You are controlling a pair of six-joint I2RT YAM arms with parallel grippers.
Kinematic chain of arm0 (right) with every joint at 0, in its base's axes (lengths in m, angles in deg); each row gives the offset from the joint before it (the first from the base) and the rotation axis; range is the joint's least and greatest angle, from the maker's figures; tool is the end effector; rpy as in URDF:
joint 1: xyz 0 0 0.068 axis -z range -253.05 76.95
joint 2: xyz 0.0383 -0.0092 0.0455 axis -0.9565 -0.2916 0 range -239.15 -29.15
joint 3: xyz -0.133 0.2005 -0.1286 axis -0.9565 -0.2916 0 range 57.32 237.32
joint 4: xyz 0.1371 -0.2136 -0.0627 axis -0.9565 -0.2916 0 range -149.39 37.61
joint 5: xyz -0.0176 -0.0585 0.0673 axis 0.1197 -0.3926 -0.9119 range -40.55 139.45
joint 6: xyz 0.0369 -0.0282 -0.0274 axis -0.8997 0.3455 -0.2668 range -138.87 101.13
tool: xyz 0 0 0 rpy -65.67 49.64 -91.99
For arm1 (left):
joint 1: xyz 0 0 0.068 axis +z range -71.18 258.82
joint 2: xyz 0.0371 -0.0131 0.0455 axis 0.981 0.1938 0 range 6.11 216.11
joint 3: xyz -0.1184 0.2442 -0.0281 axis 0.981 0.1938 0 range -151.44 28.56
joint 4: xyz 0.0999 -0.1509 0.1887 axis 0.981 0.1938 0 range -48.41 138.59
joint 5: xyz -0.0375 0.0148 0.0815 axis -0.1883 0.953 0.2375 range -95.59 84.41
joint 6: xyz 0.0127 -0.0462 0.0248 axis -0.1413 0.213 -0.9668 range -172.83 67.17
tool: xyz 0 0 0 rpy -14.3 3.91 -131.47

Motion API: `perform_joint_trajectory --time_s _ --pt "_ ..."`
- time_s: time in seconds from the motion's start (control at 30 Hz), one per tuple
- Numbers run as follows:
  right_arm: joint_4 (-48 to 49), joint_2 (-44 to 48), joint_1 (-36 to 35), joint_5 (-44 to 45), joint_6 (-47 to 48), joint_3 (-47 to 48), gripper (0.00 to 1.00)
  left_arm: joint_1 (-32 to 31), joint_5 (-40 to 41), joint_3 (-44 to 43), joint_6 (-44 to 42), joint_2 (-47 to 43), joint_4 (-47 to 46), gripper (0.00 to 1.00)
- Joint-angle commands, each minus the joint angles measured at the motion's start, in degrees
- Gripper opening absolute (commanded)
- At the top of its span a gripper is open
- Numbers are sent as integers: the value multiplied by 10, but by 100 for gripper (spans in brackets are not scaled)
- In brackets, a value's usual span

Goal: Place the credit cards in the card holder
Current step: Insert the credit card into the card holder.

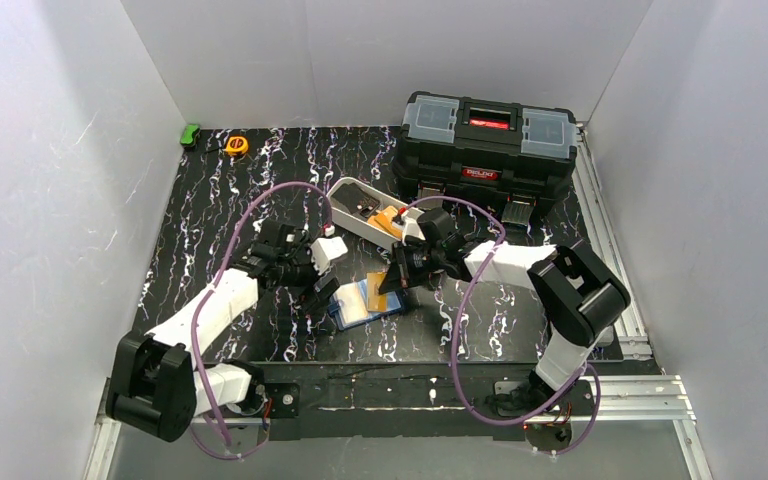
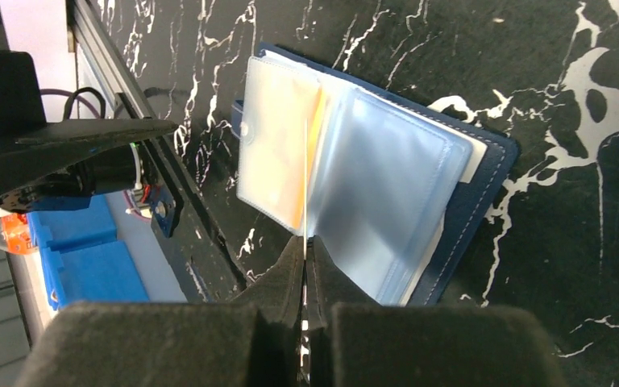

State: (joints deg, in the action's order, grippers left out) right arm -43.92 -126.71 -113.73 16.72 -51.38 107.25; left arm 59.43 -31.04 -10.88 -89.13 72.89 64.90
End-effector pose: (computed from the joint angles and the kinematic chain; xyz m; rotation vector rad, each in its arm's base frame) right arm 0.2488 0.2395 0.1691 -0.5158 2.4193 1.2721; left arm 0.2104 -0.0904 0.2148 1.2779 2.0087 -0.4053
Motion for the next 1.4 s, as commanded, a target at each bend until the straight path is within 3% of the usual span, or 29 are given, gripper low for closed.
perform_joint_trajectory --time_s 0.0,0.2,0.27,0.37,0.7,1.37 --pt "36 -18 -2 -6 12 12 1 -11 13 5 -23 16 -62 89" --pt "50 -35 -2 -23 8 15 1 -32 11 -9 -20 27 -67 88" --pt "53 -36 -1 -28 8 14 1 -66 67 -7 -23 32 -84 86" --pt "57 -38 -1 -34 8 14 1 -87 79 -15 -17 46 -87 85" --pt "61 -11 3 -42 -3 19 1 -89 127 -8 -46 85 -85 85" --pt "64 -32 3 -40 -5 21 1 -89 119 -9 -38 58 -48 86"
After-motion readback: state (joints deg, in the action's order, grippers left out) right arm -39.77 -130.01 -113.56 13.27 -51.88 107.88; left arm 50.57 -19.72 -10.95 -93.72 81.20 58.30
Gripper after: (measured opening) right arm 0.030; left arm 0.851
